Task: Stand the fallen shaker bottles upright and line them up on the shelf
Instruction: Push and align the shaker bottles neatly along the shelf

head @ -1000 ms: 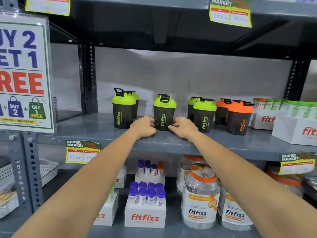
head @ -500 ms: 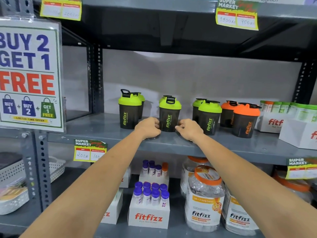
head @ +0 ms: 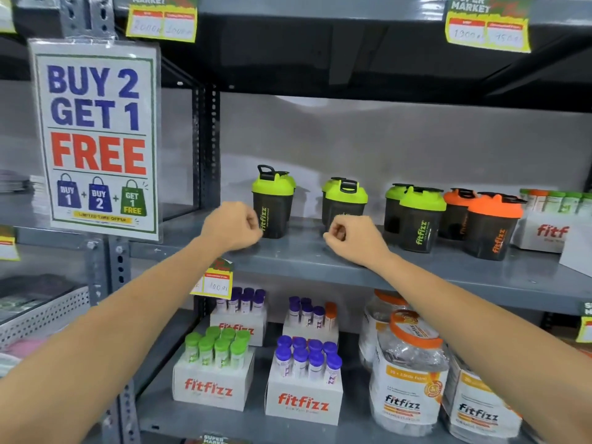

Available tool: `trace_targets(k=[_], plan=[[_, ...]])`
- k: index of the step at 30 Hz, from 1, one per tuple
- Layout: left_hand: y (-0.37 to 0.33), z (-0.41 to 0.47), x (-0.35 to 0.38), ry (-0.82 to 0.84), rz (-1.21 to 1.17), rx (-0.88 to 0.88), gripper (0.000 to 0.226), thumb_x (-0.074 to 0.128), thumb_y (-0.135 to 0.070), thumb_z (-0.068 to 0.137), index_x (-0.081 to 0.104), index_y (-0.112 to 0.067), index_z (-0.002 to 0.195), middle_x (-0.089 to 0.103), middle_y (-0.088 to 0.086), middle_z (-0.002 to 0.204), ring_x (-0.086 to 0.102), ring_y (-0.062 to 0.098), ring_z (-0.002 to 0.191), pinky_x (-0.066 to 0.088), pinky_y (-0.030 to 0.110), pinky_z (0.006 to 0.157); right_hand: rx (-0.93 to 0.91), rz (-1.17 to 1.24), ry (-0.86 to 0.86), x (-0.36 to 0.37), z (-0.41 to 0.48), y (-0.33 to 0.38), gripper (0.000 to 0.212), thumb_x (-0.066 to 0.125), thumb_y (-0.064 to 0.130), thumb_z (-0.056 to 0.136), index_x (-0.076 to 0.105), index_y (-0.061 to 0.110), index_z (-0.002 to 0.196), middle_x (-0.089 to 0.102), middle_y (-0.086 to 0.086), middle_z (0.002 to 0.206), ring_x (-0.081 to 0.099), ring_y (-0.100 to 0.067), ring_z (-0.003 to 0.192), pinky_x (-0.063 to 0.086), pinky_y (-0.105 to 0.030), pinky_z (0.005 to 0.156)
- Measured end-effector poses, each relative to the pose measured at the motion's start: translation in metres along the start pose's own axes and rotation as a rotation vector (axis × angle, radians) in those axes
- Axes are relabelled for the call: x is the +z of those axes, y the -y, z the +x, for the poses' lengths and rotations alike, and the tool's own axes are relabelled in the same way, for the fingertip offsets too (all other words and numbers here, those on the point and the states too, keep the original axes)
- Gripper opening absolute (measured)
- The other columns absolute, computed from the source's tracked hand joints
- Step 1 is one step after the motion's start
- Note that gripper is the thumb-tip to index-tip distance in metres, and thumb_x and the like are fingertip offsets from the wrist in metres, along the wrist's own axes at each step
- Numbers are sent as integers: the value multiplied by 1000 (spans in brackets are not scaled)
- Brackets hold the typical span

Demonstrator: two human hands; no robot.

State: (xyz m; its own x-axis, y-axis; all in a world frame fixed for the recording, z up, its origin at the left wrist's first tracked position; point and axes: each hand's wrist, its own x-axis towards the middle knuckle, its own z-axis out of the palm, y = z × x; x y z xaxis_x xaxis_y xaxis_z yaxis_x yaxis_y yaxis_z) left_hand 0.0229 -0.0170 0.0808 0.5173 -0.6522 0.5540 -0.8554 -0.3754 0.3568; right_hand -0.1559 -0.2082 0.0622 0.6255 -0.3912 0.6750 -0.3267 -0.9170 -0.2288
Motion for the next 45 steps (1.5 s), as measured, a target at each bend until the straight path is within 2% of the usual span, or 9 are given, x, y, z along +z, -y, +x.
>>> trace_targets(k=[2, 6, 10, 18, 21, 24, 29, 41, 45], plan=[[20, 5, 2, 14, -70, -62, 2, 67, -17, 76, 69, -18, 74, 63, -7, 62, 65, 17, 74, 57, 36, 78, 22, 55, 55, 12, 9, 19, 17, 66, 34, 81, 66, 17, 79, 61, 9, 66, 63, -16, 75, 56, -40, 78], [37, 20, 16, 131, -175, -134, 42, 76, -27, 80, 62, -6, 114, 68, 1, 87, 60, 15, 84, 46, 26, 82, 203, 94, 164, 36, 29, 53, 45, 68, 53, 79, 64, 15, 102, 69, -2, 95, 65, -25, 98, 54, -41, 86], [40, 34, 22, 227, -243, -163, 62, 77, -26, 79, 53, -6, 132, 70, 6, 113, 61, 20, 109, 45, 32, 99, 318, 3, 251, 49, 41, 61, 68, 66, 63, 77, 56, 13, 121, 62, -6, 122, 59, -29, 114, 51, -40, 89], [47, 46, 31, 275, -484, -178, 54, 76, -8, 78, 58, -8, 129, 71, 3, 104, 66, 17, 101, 47, 37, 102, 325, 165, 259, 54, 48, 56, 61, 74, 52, 74, 58, 18, 122, 70, 3, 119, 63, -19, 113, 51, -39, 96], [44, 45, 31, 257, -470, -177, 43, 75, -7, 80, 62, -6, 122, 71, 12, 95, 63, 10, 82, 48, 27, 90, 303, 157, 285, 55, 50, 57, 65, 74, 55, 73, 58, 18, 124, 71, 4, 118, 63, -19, 113, 51, -39, 95], [44, 46, 32, 231, -479, -178, 40, 76, -6, 79, 64, -3, 117, 64, 11, 105, 54, 5, 67, 46, 25, 84, 290, 147, 277, 58, 52, 56, 61, 74, 54, 74, 60, 19, 121, 71, 4, 117, 64, -19, 112, 52, -38, 93], [43, 46, 32, 214, -511, -200, 41, 79, -4, 76, 65, -1, 115, 67, 1, 74, 60, 10, 75, 47, 18, 73, 268, 121, 277, 61, 52, 55, 55, 72, 51, 77, 60, 21, 122, 70, 3, 120, 64, -21, 111, 52, -42, 94], [43, 50, 35, 198, -500, -182, 41, 81, -9, 74, 66, -6, 112, 71, 3, 90, 66, 14, 87, 46, 16, 69, 254, -7, 300, 61, 51, 58, 44, 63, 51, 85, 61, 25, 121, 68, 5, 122, 61, -21, 117, 52, -40, 93], [46, 53, 39, 223, -505, -210, 50, 80, -11, 76, 61, -3, 122, 73, 6, 94, 66, 14, 89, 48, 23, 83, 245, -66, 323, 59, 50, 57, 49, 58, 56, 86, 63, 20, 118, 67, -2, 124, 60, -26, 115, 52, -40, 90]])
